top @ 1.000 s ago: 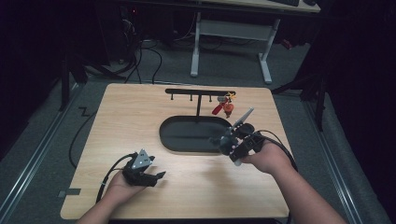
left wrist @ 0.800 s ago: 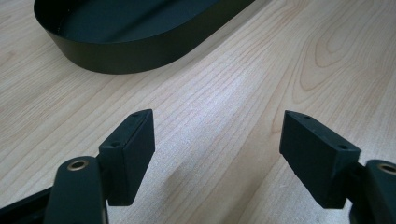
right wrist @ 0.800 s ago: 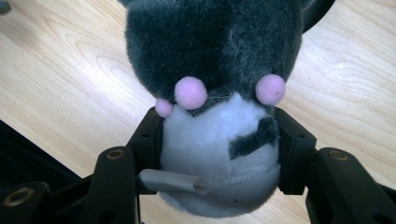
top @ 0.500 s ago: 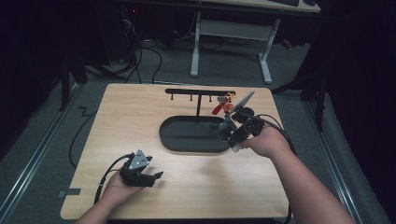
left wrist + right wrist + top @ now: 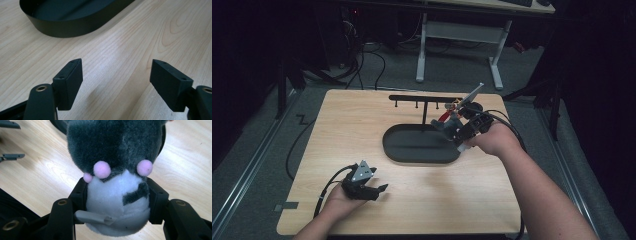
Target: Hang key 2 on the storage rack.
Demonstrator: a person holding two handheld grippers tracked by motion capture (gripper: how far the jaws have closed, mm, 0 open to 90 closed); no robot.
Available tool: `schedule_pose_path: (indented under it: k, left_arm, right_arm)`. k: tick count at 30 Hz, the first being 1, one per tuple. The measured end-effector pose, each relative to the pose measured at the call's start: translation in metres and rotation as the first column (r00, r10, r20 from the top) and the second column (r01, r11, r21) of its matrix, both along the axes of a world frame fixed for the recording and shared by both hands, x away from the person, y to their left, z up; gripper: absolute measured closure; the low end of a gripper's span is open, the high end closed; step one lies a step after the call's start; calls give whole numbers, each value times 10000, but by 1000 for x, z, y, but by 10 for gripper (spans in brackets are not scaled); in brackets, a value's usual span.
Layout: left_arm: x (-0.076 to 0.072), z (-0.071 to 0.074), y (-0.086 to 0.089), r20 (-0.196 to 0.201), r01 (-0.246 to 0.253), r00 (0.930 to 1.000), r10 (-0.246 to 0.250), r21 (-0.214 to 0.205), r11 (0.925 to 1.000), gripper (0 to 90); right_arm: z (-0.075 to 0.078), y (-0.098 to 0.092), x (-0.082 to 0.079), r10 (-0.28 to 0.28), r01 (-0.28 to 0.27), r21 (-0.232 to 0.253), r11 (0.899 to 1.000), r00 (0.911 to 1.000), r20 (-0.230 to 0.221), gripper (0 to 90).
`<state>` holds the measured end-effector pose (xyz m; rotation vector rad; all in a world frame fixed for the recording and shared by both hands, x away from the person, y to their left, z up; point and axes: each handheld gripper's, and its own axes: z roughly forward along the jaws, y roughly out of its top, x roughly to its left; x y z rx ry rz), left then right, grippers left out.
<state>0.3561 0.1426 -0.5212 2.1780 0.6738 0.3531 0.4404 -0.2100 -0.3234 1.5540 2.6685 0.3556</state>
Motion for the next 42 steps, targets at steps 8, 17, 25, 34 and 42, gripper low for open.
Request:
schedule_pose_path:
  k: [8,17,25,34,42]
  left_arm:
    - [1,-1,-1,-85,46,10000,-45,95,9999,269]
    - [0,0,1,-54,78,10000,-78,51,10000,269]
    - [1,0,1,-49,75,10000,-75,14,10000,270]
    - [1,0,3,-38,55,10000,-55,-24,10000,272]
    - [1,-2,2,-143,143,9998,-142,74,9999,272]
  right_arm:
    - [11,5,11,41,-40,-23,10000,9999,115,472]
    - [21,10,19,-14,16,-96,10000,9997,250,472]
    - [31,14,26,-279,292,-208,9994,9979,591,472]
    - [24,8,33,-523,567,-528,9970,9953,818,471]
    - [4,9,37,-538,573,-619,9964,9969,582,471]
